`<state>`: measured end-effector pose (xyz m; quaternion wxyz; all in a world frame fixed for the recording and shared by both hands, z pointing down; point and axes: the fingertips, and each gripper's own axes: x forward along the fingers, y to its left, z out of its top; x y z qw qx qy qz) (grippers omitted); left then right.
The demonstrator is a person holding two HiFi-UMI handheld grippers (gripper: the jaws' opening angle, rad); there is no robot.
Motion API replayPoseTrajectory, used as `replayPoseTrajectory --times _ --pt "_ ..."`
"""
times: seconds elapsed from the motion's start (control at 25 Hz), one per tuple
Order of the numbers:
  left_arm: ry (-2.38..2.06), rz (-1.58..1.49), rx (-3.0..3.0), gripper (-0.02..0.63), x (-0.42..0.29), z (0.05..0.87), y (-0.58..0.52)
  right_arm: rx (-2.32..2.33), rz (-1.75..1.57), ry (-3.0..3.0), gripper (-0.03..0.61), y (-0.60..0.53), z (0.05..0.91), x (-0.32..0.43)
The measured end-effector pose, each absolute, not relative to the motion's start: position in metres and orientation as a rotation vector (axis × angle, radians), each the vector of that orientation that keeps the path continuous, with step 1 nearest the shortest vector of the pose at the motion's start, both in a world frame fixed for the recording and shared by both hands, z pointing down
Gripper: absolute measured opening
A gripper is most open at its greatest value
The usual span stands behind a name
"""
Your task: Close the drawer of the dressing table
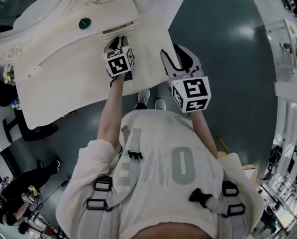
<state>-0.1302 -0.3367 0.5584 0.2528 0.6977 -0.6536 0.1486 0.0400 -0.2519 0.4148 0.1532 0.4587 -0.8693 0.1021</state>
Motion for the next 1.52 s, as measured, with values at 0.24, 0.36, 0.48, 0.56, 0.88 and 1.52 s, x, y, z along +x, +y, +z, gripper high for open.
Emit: replayPoseTrajectory --times 0.24,0.36,0.48,0.56,0.88,1.52 --pt "-1.777 0.411 1.891 0.1 -0.132 0.562 -0.346 1.331 0.304 -2.475 0.175 -0.257 0.418 0.045" --pt "-1.773 0.417 1.89 0.1 -0.132 0.563 -0.348 1.336 0.307 -2.47 0.175 -0.259 0.418 0.046" --pt "-1.772 0.421 1.886 0.1 -0.132 0.565 -0.35 1.334 0.31 -2.468 0.175 -0.261 0.419 0.047" --pt "-1.771 0.423 1.884 0.1 -0.132 0.567 -0.352 1.331 0.313 -2.466 0.175 -0.262 0.421 0.047" --pt "-1.772 0.43 1.878 0.1 -0.136 0.57 -0.359 1.332 0.319 -2.454 0.173 -0.266 0.423 0.047" --pt "-1.771 0.446 1.893 0.1 -0.141 0.57 -0.37 1.336 0.316 -2.446 0.173 -0.27 0.424 0.044"
